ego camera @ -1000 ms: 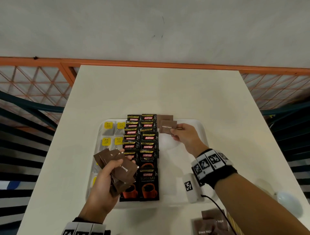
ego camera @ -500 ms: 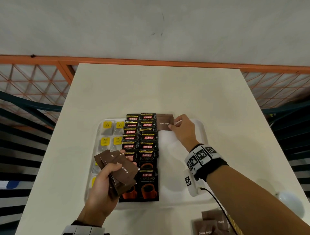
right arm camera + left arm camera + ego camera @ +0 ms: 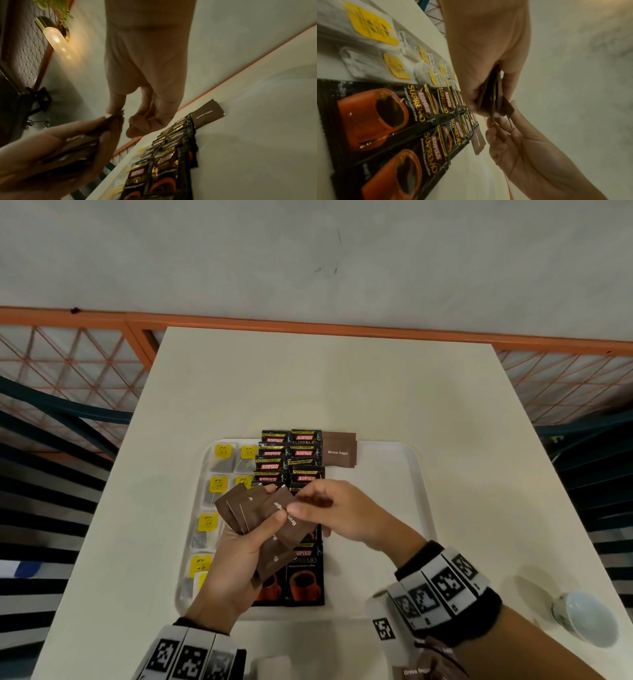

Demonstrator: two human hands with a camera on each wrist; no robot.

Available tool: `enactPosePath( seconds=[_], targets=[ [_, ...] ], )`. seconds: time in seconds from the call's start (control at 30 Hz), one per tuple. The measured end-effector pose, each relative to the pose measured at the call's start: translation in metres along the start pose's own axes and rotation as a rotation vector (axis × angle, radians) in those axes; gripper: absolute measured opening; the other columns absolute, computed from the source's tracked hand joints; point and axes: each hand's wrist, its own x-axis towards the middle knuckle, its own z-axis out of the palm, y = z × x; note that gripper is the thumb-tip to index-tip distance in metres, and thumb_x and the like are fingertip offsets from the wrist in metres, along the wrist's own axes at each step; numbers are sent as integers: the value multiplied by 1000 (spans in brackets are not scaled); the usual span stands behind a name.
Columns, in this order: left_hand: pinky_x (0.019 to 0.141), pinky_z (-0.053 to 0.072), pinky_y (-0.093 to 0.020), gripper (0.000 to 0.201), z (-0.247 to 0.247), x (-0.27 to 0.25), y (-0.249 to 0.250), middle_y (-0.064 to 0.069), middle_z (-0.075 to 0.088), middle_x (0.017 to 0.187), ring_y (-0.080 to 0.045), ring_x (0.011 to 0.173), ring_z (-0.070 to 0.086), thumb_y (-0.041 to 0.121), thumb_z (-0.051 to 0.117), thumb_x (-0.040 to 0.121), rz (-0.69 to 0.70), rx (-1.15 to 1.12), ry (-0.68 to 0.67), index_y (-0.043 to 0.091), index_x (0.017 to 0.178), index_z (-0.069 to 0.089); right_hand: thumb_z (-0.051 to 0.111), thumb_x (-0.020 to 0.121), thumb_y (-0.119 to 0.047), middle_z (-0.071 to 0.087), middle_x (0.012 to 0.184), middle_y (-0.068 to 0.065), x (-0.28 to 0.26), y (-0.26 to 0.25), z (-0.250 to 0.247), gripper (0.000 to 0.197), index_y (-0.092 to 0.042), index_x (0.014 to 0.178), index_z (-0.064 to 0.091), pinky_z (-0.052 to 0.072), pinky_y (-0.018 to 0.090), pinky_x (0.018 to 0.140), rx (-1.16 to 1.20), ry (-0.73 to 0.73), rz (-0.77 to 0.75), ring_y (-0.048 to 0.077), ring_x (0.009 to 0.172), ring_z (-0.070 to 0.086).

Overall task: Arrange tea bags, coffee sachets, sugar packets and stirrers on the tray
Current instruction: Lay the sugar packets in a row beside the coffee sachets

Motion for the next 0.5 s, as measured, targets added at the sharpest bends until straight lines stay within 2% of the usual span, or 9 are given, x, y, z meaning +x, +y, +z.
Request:
enactPosePath(
  seconds=[0.1,0.17,0.27,0.37,0.43,0.5],
  targets=[
    [57,56,-26,39,2,-1,-1,-5,75,95,-19,83,72,14,66,71,9,-18,14,21,109,63,66,85,-18,62,89,7,-3,-1,4,24,-5,104,60,49,21,55,75,0,7,15,74,59],
    [56,56,-25,51,2,-1,-2,-8,74,97,-19,83,72,24,75,62,2,-35,10,19,111,64,65,85,-13,60,89,5,-3,-1,5,20,-6,102,59,51,20,55,90,8,1,13,73,60],
    [59,56,-28,41,-1,0,-5,-10,74,96,-19,81,72,15,66,72,-12,1,15,15,113,63,61,87,-7,57,92,6,-3,-1,5,13,-7,98,54,54,18,53,205,34,-12,12,71,61],
    [62,54,-30,29,-5,1,-8,-7,73,85,-17,72,70,5,59,83,-25,45,52,10,111,62,58,89,-4,55,94,6,-4,1,5,12,-13,89,49,58,25,59,332,86,-40,17,76,61],
    [60,52,-29,20,-4,1,-7,-7,71,76,-18,69,66,8,58,85,-28,36,56,10,105,62,60,87,-4,55,89,4,-5,4,8,18,-19,84,50,58,25,64,246,189,-164,15,81,60],
    [60,50,-27,17,-2,0,-5,-7,68,76,-17,68,64,17,58,85,-20,14,40,11,101,63,66,83,-6,59,87,-1,-9,9,11,22,-25,81,54,55,21,72,19,319,-327,8,84,59]
  ],
)
